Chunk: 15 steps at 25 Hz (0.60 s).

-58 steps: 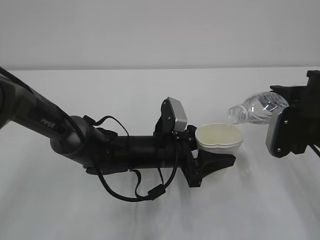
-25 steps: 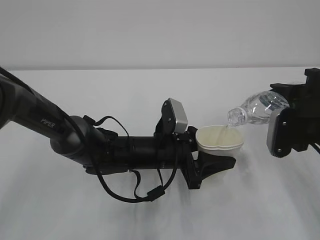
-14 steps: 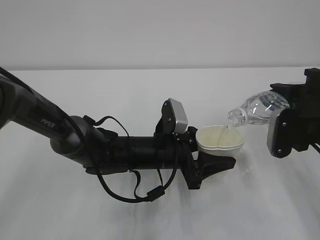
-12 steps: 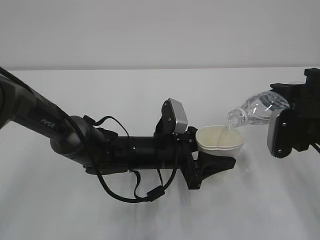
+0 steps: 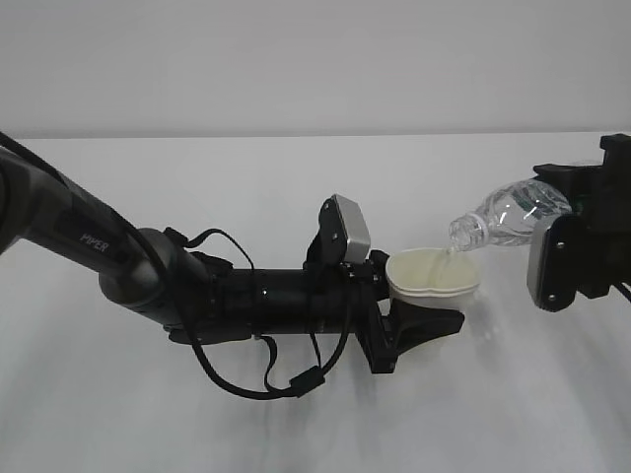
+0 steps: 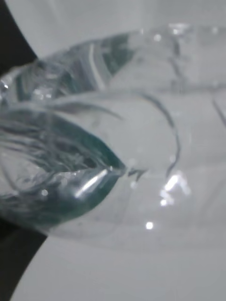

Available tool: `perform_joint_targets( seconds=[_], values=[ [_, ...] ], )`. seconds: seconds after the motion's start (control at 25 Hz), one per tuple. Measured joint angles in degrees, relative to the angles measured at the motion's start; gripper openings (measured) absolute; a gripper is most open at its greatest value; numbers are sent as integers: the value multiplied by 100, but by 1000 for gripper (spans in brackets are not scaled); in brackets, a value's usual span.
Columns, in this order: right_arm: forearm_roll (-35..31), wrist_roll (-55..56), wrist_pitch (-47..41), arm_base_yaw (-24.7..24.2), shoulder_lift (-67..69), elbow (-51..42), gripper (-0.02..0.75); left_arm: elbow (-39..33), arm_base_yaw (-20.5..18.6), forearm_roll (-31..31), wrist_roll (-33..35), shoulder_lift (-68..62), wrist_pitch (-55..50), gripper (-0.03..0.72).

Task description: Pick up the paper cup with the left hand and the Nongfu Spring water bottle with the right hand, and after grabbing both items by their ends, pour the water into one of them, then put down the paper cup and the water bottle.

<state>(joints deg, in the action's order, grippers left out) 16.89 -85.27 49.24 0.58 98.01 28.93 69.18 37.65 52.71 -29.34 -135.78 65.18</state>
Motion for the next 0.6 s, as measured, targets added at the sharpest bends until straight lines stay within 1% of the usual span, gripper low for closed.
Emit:
perform_joint_targets(
  seconds=[0.6],
  values=[
    [-11,-64,0,0,0,0,376,0,0,0,-2,0,-12,430]
  ],
)
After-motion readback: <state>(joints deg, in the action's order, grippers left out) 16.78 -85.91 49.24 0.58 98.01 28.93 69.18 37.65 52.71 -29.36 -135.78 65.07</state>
